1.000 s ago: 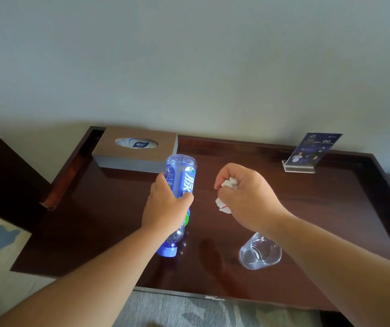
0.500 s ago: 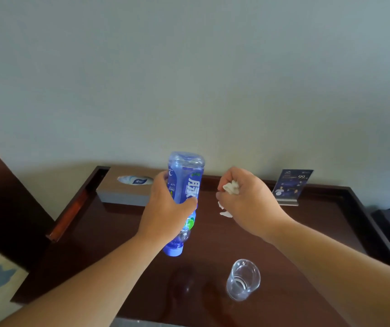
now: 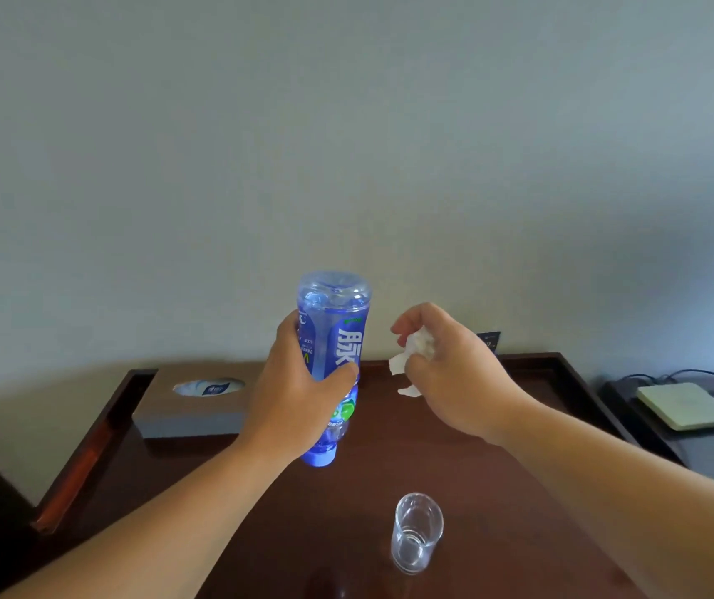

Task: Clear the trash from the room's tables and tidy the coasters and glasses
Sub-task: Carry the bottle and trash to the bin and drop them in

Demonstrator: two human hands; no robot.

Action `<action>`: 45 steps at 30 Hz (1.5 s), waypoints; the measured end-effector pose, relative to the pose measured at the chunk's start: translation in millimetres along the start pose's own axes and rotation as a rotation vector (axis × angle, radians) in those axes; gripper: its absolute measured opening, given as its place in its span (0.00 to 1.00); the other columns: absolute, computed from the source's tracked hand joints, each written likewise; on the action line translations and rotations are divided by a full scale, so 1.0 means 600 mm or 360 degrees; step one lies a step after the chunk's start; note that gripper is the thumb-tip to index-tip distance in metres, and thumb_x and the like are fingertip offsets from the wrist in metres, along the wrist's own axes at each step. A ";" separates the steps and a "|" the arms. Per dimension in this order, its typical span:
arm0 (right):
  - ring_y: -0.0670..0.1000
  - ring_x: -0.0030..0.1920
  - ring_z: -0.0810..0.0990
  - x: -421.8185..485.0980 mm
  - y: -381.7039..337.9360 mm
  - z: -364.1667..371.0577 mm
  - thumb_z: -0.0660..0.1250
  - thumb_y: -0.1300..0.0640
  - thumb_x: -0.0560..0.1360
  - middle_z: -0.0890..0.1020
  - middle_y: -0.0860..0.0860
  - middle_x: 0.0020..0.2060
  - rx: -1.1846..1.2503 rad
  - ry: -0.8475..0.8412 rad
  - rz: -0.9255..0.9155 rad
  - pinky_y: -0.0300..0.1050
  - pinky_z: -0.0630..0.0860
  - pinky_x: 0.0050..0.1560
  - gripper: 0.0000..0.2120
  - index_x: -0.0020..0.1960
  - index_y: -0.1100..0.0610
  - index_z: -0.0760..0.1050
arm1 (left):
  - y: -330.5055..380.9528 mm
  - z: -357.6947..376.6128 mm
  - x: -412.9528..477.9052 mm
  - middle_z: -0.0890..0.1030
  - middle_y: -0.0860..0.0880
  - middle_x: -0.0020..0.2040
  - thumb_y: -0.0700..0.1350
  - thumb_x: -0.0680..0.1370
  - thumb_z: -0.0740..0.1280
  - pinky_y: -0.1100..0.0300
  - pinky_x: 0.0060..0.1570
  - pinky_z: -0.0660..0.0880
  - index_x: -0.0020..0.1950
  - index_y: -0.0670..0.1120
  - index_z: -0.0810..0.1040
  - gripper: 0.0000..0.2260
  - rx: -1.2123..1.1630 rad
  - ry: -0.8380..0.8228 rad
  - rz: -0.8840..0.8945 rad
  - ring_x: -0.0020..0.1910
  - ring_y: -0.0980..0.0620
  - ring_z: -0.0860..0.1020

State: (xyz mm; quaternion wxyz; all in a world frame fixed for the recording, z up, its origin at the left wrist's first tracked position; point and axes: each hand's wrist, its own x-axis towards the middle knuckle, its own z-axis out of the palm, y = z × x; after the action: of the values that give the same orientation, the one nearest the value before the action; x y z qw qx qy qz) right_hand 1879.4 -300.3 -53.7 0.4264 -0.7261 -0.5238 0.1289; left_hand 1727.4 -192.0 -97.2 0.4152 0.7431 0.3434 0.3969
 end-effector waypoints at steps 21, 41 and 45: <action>0.40 0.41 0.75 -0.323 -0.024 -0.155 0.62 0.60 0.69 0.76 0.43 0.47 -0.0324 0.0897 0.0574 0.34 0.69 0.35 0.13 0.48 0.43 0.73 | 0.143 0.160 -0.143 0.80 0.58 0.46 0.54 0.64 0.70 0.53 0.47 0.77 0.52 0.61 0.69 0.18 -0.0402 -0.0906 0.0390 0.43 0.61 0.80; 0.35 0.39 0.72 -0.854 0.055 -0.467 0.63 0.61 0.68 0.75 0.41 0.44 -0.0539 0.1502 0.0945 0.28 0.65 0.32 0.16 0.43 0.39 0.71 | 0.439 0.515 -0.589 0.80 0.64 0.47 0.54 0.64 0.71 0.59 0.45 0.76 0.57 0.65 0.68 0.23 -0.0680 -0.1601 0.0652 0.45 0.63 0.81; 0.34 0.41 0.73 -0.933 0.072 -0.511 0.64 0.61 0.69 0.77 0.41 0.44 -0.0570 0.1589 0.1055 0.27 0.67 0.32 0.14 0.45 0.42 0.72 | 0.476 0.572 -0.656 0.80 0.64 0.48 0.56 0.63 0.70 0.54 0.49 0.77 0.57 0.65 0.68 0.24 -0.0697 -0.1759 0.0651 0.46 0.63 0.80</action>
State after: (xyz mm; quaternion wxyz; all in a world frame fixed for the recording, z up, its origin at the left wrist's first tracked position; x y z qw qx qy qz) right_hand 1867.7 -940.1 -46.8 0.4287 -0.8829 -0.0218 -0.1905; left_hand 1902.4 -760.5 -79.6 0.5896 0.7869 -0.1602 0.0867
